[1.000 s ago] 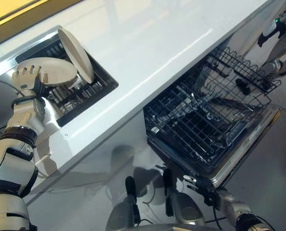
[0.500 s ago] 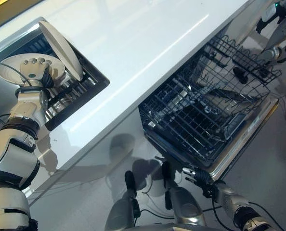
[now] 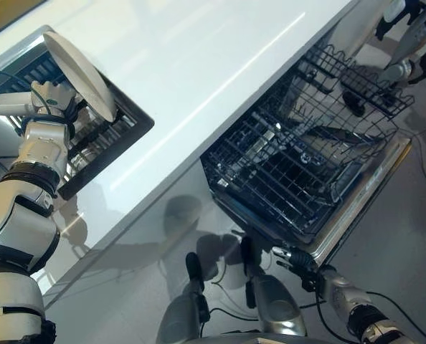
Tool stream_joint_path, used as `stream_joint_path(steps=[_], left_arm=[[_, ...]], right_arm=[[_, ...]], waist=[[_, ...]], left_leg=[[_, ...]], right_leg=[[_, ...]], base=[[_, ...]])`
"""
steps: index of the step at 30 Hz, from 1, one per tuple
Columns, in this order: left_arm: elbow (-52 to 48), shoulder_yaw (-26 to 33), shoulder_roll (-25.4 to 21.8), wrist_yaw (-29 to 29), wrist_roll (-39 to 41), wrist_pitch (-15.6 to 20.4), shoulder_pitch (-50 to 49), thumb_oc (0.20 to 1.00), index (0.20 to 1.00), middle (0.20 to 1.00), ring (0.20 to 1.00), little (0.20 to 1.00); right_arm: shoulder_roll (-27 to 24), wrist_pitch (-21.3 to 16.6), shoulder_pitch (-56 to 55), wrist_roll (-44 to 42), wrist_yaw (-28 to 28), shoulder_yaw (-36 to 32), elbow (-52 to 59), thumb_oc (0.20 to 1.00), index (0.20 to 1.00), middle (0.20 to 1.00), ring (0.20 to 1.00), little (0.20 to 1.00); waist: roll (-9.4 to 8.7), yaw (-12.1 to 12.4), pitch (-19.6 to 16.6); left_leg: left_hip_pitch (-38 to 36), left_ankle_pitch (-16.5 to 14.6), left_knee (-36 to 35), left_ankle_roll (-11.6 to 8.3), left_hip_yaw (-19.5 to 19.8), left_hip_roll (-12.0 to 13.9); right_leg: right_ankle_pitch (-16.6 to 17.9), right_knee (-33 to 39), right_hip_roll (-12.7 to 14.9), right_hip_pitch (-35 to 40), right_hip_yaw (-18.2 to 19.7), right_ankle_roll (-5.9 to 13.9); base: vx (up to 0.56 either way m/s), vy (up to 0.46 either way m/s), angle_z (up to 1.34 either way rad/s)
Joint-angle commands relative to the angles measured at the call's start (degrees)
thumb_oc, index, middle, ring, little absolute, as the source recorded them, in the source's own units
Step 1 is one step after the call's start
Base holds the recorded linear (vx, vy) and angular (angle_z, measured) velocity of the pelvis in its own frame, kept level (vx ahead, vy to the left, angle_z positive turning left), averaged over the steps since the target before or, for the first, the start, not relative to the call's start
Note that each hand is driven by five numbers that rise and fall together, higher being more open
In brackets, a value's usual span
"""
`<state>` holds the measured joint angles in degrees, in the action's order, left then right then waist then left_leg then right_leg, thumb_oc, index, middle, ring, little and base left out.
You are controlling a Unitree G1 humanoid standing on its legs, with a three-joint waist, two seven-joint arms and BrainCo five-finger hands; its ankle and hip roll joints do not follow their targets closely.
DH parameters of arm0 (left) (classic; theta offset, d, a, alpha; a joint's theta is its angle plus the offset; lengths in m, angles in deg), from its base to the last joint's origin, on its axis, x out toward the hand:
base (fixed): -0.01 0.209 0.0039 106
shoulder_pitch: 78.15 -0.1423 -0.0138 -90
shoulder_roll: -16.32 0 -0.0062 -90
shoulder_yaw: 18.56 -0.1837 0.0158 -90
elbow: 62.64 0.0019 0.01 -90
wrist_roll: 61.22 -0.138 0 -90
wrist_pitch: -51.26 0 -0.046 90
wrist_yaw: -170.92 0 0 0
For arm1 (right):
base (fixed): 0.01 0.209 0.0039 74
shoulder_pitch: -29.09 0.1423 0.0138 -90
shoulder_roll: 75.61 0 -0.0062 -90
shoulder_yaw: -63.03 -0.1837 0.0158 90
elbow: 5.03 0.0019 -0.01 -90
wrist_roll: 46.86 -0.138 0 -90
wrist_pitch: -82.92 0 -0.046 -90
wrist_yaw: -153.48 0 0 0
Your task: Pick up plates and place into dishwasher.
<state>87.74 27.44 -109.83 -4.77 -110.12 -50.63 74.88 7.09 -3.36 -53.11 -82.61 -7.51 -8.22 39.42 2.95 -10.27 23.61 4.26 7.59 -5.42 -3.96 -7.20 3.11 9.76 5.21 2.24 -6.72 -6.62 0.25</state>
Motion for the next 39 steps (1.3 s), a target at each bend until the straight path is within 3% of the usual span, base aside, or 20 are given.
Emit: stream_joint_path(steps=[1,11,15,20,23,29,32,37,39], left_arm=[[3.33,-0.08,-2.78,-1.66,-2.60,-3.62,0.60,0.200,0.200,0.200,0.200,0.200],[-0.28,0.92,-4.26,0.19,-0.94,-2.43,-0.70,0.200,0.200,0.200,0.200,0.200],[-4.14,2.33,-5.19,4.17,2.64,-1.64,-2.53,0.200,0.200,0.200,0.200,0.200],[-13.98,7.62,-6.77,7.50,5.04,-1.52,-10.51,0.200,0.200,0.200,0.200,0.200],[-20.66,12.57,-7.04,10.87,6.02,-1.11,-17.22,0.200,0.200,0.200,0.200,0.200],[-35.32,22.63,-7.20,18.50,9.45,4.94,-30.13,0.200,0.200,0.200,0.200,0.200],[-42.51,26.17,-6.51,19.97,7.68,7.81,-34.26,0.200,0.200,0.200,0.200,0.200],[-52.65,28.80,-7.01,19.20,6.70,11.71,-35.72,0.200,0.200,0.200,0.200,0.200],[-56.78,29.75,-7.03,18.95,7.33,14.97,-35.85,0.200,0.200,0.200,0.200,0.200]], right_arm=[[-0.96,-1.36,-0.44,-1.57,1.06,0.89,1.74,1.000,1.000,1.000,1.000,1.000],[-0.14,-3.31,-2.50,-2.32,1.57,0.21,2.45,1.000,1.000,1.000,1.000,1.000],[0.51,-7.38,-3.69,-1.79,0.66,0.19,6.79,1.000,1.000,1.000,1.000,1.000],[0.32,-13.00,-5.48,2.44,-4.75,0.27,18.60,1.000,1.000,1.000,1.000,1.000],[-0.71,-19.70,-5.76,7.08,-7.33,-0.05,26.92,1.000,1.000,1.000,1.000,1.000],[-3.33,-31.34,-4.28,16.87,-10.93,-3.52,40.41,1.000,1.000,1.000,1.000,1.000],[-5.44,-34.32,-1.93,20.40,-12.43,-5.92,44.75,1.000,1.000,1.000,1.000,1.000],[-10.17,-36.23,2.49,23.40,-16.20,-9.22,50.29,1.000,1.000,1.000,1.000,1.000],[-12.35,-36.77,5.10,26.87,-18.87,-10.27,52.12,1.000,1.000,1.000,1.000,1.000]], waist=[[-0.34,0.59,-1.17],[0.51,1.56,-4.72],[1.03,2.19,-6.65],[1.53,3.20,-9.08],[1.70,3.97,-10.56],[1.81,6.41,-13.36],[1.50,7.68,-14.16],[0.85,9.61,-15.26],[0.49,10.44,-15.65]], left_leg=[[1.36,-5.26,1.40,0.89,-0.04,-3.43],[-1.02,-5.94,1.64,0.84,0.75,-3.50],[-2.41,-6.54,2.03,0.80,1.05,-3.52],[-4.80,-7.42,2.47,0.89,1.77,-3.52],[-6.32,-8.12,2.39,1.05,2.06,-3.40],[-8.79,-9.28,1.96,1.54,3.12,-3.30],[-9.76,-9.72,1.73,1.63,3.74,-3.11],[-10.54,-9.94,1.42,1.59,4.72,-2.89],[-10.65,-10.03,1.42,1.57,5.19,-2.79]], right_leg=[[-5.19,-2.78,3.02,-2.87,0.85,5.77],[-5.95,-2.28,3.51,0.54,-0.84,5.83],[-6.43,-2.21,3.97,2.51,-1.74,5.96],[-7.12,-2.21,4.44,5.71,-2.76,6.10],[-7.66,-2.05,4.44,7.39,-3.04,6.09],[-8.50,-1.54,4.42,9.99,-3.47,6.30],[-8.88,-1.30,4.46,11.17,-3.81,6.40],[-9.17,-0.83,4.40,12.61,-4.51,6.47],[-9.29,-0.74,4.40,12.98,-4.86,6.45]], base=[[0.00,0.000,0.00],[0.00,-0.046,0.04],[0.01,-0.066,0.09],[0.05,-0.074,0.07],[0.06,-0.068,0.06],[0.05,-0.061,0.03],[0.03,-0.058,0.03],[0.02,-0.051,0.10],[0.00,-0.054,0.03]])
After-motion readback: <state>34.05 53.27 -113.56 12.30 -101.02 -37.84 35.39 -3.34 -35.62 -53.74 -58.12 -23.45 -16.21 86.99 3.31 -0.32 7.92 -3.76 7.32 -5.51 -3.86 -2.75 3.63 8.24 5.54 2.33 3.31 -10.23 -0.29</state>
